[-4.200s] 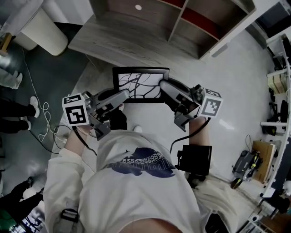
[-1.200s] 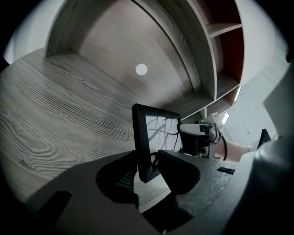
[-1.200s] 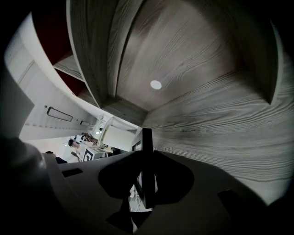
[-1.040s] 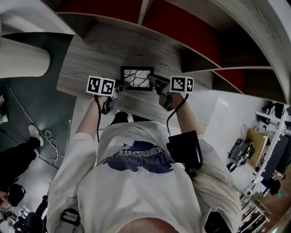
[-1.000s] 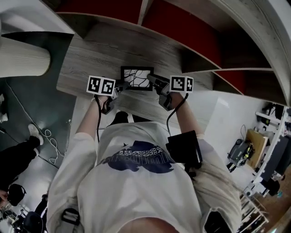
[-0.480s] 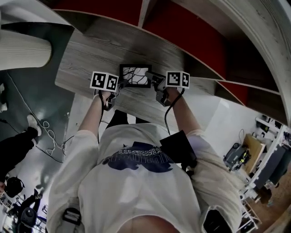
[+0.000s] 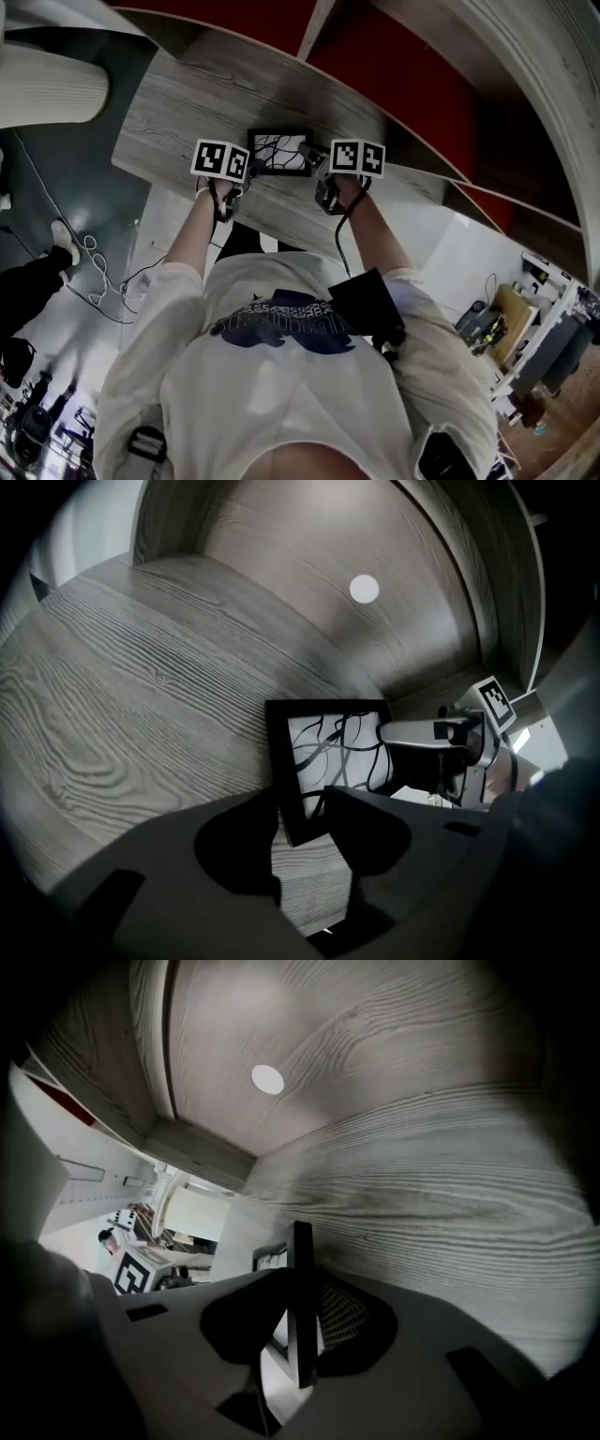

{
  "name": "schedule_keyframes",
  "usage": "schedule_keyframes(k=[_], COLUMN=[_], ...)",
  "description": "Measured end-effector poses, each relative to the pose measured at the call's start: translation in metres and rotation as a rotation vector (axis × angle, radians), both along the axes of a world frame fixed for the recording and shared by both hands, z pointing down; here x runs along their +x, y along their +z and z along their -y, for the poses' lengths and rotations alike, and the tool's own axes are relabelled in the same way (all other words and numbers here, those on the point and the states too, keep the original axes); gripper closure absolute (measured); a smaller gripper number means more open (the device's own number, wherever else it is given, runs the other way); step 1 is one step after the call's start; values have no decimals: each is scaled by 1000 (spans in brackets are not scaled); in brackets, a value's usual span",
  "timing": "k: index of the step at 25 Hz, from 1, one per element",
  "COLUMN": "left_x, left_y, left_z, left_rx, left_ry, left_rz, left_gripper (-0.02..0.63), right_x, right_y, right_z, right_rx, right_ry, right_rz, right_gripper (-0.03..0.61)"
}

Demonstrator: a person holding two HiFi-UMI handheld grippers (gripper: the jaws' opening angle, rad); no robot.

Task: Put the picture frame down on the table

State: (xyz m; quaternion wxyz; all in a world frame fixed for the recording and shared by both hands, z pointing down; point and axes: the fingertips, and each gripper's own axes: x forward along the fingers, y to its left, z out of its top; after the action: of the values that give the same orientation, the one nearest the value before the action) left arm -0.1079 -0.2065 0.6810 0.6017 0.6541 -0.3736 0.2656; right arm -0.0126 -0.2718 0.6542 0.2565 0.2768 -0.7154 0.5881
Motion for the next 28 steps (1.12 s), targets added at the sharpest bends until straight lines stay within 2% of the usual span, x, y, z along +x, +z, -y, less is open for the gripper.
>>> schedule_keyframes(k=[16,28], left_x=[-4,-5], left_y=[5,6], left_z=[-1,-1], left_rx=[-45,-28], left_ry=[57,64], left_rz=[112,128], left_gripper=[479,488], right_x=[6,8], right_y=[19,29], right_z=[8,7], right_rx=[78,78], right_ry=[-90,-103], right_rz=[-302,-394], right_gripper=[471,465])
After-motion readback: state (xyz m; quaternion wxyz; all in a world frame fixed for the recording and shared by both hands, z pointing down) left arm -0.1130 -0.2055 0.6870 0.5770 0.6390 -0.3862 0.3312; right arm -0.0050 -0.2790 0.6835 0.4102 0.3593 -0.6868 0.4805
